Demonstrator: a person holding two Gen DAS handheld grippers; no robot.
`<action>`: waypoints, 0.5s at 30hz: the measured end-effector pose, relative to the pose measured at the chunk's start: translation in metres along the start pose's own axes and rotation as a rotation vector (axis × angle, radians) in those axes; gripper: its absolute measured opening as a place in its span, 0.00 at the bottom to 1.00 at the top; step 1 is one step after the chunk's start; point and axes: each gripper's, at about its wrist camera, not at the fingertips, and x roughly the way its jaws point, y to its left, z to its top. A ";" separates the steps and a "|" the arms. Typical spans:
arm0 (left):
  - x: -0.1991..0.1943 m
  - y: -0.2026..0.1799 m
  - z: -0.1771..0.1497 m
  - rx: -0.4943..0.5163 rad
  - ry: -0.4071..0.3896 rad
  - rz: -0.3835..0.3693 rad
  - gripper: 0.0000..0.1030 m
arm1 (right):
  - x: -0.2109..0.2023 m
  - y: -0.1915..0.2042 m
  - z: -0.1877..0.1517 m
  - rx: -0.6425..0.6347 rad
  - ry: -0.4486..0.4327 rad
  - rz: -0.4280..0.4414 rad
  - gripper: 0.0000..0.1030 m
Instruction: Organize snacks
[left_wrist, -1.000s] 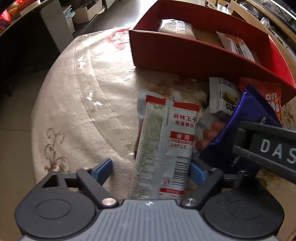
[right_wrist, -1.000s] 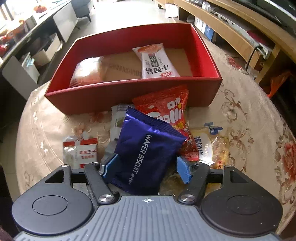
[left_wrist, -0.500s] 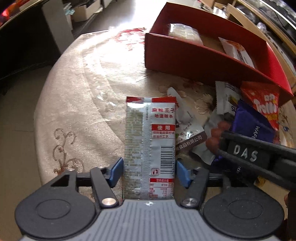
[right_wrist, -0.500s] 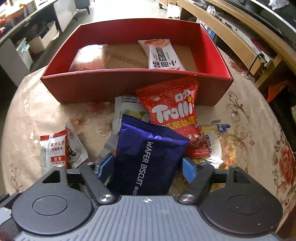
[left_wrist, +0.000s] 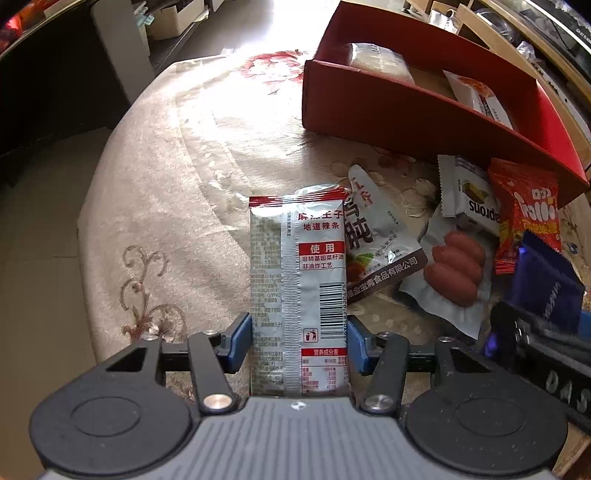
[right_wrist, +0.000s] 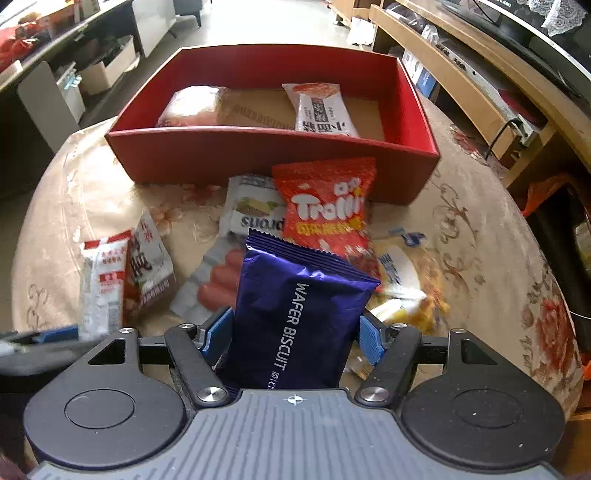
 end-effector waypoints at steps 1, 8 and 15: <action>-0.001 0.000 0.000 -0.001 0.002 -0.006 0.49 | -0.002 -0.001 -0.003 -0.008 -0.001 0.002 0.73; -0.007 -0.012 -0.010 0.052 -0.021 0.006 0.48 | -0.004 0.004 -0.022 -0.079 0.022 0.004 0.73; -0.005 -0.023 -0.019 0.121 -0.045 0.064 0.55 | 0.018 0.009 -0.038 -0.151 0.094 -0.023 0.73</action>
